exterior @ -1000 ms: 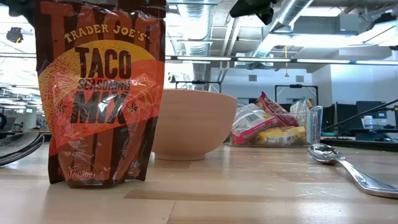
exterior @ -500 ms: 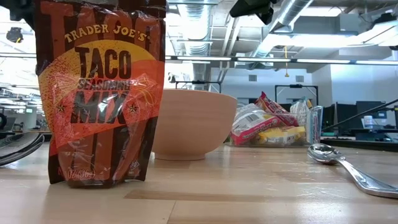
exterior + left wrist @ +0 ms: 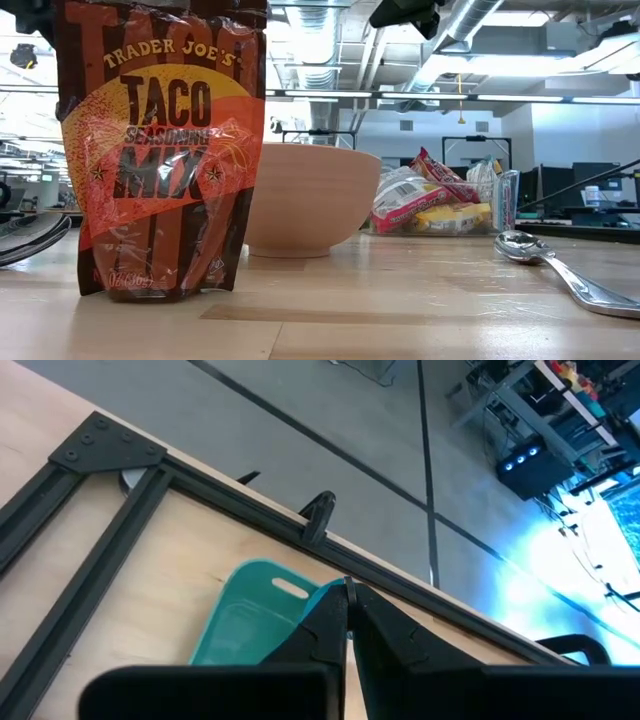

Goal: Pick & Place Food Item
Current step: Put the top black spoon into the light green bin

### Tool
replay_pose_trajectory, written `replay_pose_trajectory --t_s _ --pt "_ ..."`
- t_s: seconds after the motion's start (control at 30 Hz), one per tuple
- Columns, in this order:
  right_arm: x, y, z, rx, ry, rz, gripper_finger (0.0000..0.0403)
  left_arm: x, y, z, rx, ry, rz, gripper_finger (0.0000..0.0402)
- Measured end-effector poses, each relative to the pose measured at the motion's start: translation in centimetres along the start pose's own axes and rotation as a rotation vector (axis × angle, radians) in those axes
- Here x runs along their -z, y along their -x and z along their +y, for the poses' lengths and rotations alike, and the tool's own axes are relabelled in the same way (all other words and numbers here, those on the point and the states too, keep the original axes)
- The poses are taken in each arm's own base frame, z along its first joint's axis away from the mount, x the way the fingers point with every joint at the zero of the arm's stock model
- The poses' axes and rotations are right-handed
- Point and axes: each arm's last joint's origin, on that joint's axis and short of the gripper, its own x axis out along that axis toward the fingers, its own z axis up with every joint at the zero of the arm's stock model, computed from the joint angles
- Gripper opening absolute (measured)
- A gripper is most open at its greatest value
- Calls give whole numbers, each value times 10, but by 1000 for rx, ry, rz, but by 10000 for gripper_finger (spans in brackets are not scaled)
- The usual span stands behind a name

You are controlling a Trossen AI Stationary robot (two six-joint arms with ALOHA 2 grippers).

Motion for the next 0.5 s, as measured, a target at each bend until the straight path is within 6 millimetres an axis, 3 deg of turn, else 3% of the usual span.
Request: replay_pose_trajectory --t_s 0.5 --pt "0 0 0 -2 -7 0 0 0 0 0 -1 -49 -1 5"
